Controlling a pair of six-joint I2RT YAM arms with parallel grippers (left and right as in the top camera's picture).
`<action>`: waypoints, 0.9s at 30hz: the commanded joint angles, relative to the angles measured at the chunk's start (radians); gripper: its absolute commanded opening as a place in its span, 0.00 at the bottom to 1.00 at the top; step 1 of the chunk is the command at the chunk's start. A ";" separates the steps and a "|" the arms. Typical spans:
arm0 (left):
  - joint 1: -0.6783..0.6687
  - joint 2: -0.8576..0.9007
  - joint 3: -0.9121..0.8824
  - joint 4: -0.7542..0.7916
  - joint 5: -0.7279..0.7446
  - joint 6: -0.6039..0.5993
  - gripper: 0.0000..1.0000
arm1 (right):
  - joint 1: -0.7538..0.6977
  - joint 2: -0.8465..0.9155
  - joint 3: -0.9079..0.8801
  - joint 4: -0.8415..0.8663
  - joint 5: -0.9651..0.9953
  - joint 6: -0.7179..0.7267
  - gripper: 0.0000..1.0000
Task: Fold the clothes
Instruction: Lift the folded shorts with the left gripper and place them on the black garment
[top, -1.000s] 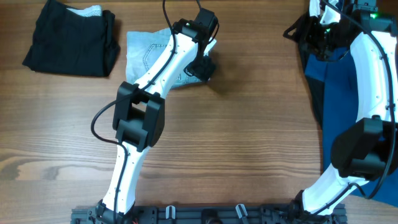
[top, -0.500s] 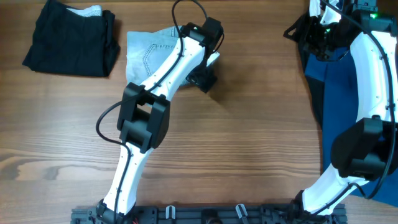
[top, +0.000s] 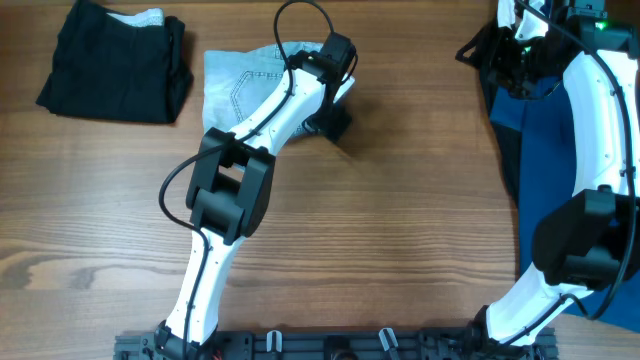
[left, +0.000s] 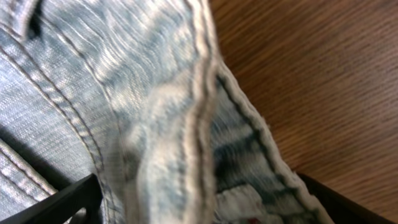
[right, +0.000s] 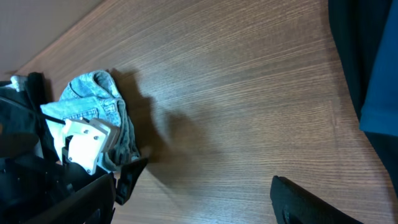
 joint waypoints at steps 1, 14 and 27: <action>0.009 0.084 -0.047 0.017 -0.032 0.012 0.94 | 0.002 0.014 -0.011 -0.001 0.010 -0.018 0.81; 0.037 0.108 -0.181 0.043 -0.103 0.008 0.59 | 0.002 0.014 -0.011 0.004 0.011 -0.017 0.81; 0.061 -0.034 -0.150 0.063 -0.209 -0.148 0.04 | 0.002 0.014 -0.011 0.003 0.010 -0.016 0.80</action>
